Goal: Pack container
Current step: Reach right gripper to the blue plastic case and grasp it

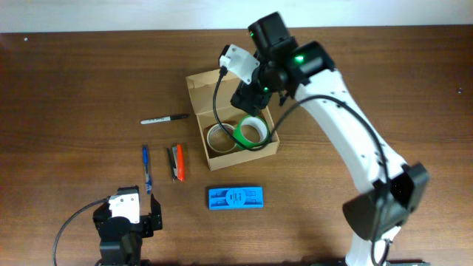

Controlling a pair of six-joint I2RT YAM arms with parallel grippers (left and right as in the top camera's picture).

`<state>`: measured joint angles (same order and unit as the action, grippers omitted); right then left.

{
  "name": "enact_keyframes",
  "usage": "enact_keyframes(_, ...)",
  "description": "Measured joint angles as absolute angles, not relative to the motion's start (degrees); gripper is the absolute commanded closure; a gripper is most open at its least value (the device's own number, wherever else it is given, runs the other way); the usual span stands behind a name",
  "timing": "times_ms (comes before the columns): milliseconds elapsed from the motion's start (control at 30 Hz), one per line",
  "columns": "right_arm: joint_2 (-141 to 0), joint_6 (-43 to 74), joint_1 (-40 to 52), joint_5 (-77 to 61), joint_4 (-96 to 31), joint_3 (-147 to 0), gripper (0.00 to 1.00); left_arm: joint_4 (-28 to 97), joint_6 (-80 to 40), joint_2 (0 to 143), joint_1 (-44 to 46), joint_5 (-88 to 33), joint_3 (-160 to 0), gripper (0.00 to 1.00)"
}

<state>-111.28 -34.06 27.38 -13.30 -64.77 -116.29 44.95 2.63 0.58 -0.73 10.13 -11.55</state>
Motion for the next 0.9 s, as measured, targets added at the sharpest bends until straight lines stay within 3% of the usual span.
enact_keyframes(100,-108.84,-33.23,27.38,-14.50,-74.74,-117.05,0.06,44.95,2.66,0.58,-0.73,10.15,-11.55,0.00)
enact_keyframes(133,-108.75,-33.08,27.38,-14.76,-79.24,-117.23,0.01,44.95,2.66,0.58,-0.73,10.15,-11.55,0.00)
enact_keyframes(233,-108.75,-32.82,27.94,-15.18,-91.37,-116.40,0.01,44.95,2.63,0.60,-0.73,10.13,-11.55,0.00)
enact_keyframes(400,-108.75,-32.71,38.24,-14.48,-96.68,-114.17,0.01,44.95,2.66,0.58,-0.73,10.15,-11.55,0.00)
enact_keyframes(633,-101.06,-29.87,45.74,-12.29,-96.66,-102.63,0.01,44.95,2.63,0.58,-0.73,10.15,-11.55,0.00)
enact_keyframes(800,-82.70,-25.43,45.36,-11.46,-81.28,-77.43,0.01,44.93,2.63,0.58,-0.73,10.13,-11.55,0.00)
enact_keyframes(900,-82.21,-24.29,45.36,-11.22,-70.32,-69.21,0.01,44.95,2.66,0.58,-0.73,10.15,-11.55,0.00)
